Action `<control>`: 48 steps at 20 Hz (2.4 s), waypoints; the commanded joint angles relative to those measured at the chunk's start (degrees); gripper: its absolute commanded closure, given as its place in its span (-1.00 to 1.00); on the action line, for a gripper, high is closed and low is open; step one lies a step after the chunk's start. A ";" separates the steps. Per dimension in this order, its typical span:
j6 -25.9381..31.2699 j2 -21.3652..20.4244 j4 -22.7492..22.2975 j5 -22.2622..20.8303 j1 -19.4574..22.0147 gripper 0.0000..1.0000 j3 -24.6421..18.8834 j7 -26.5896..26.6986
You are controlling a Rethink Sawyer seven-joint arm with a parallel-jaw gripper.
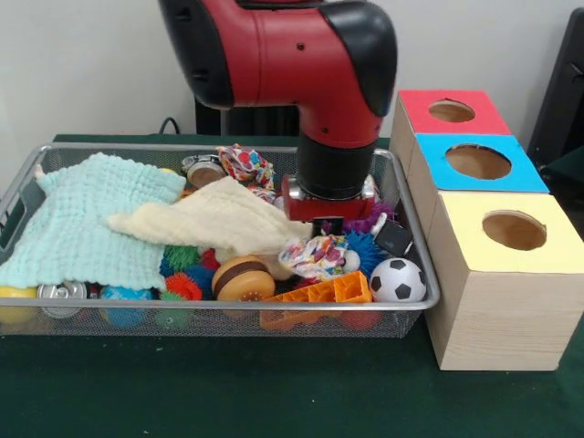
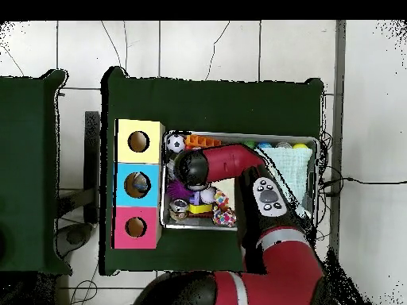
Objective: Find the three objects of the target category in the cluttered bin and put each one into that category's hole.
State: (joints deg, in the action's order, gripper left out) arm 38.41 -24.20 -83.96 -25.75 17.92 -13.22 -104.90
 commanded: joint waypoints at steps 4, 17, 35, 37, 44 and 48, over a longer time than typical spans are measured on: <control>0.20 -0.18 -8.46 9.68 -5.10 1.00 3.09 -19.24; -3.40 -1.60 -11.94 21.45 -15.03 1.00 7.61 -30.91; -0.51 -1.70 -10.43 30.87 -20.03 1.00 10.64 -30.08; -1.45 -1.67 -10.92 30.86 -19.82 1.00 10.78 -29.20; -1.95 -2.46 -12.16 28.49 -18.17 1.00 11.50 -24.81; 2.20 -3.64 -10.49 25.49 -15.96 1.00 12.99 -19.67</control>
State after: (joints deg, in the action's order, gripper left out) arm 38.39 -27.43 -91.05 -0.08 0.71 4.17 -122.83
